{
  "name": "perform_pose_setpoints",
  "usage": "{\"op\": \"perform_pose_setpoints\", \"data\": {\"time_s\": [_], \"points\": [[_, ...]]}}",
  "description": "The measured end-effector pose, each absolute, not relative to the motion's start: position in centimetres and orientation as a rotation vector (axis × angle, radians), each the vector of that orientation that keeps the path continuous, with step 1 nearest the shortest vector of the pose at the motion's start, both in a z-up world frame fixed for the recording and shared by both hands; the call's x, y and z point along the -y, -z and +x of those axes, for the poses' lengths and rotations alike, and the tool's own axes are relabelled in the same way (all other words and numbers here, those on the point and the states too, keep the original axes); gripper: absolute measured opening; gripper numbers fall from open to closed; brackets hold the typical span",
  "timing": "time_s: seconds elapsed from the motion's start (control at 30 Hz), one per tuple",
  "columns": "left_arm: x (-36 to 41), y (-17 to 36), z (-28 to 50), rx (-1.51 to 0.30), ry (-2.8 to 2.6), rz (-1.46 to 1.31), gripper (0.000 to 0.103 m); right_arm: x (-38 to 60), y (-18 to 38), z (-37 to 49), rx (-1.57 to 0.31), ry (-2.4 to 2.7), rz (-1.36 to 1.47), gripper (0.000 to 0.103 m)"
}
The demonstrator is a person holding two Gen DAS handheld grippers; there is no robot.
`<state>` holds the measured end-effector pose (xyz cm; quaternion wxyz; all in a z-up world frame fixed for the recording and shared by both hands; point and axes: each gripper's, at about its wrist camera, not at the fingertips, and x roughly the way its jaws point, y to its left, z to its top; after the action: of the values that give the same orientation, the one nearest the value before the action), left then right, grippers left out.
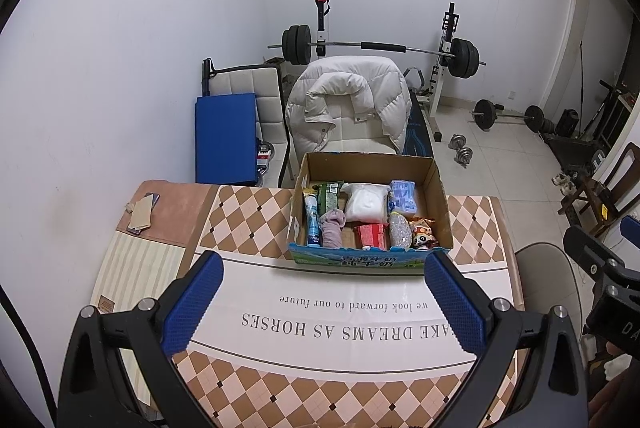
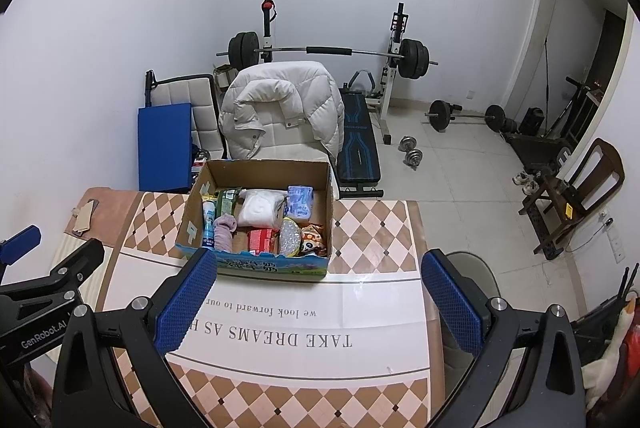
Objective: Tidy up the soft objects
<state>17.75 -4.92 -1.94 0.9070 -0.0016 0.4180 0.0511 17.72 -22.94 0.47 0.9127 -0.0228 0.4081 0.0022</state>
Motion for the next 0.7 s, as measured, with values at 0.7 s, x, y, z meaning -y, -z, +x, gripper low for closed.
{"op": "perform_pose_setpoints", "data": {"time_s": [0.7], "points": [[5.22,2.59,17.51,-0.857,-0.114,-0.016,0.103,22.89,0.09,17.68,-0.843,-0.001,-0.051,0.103]]}}
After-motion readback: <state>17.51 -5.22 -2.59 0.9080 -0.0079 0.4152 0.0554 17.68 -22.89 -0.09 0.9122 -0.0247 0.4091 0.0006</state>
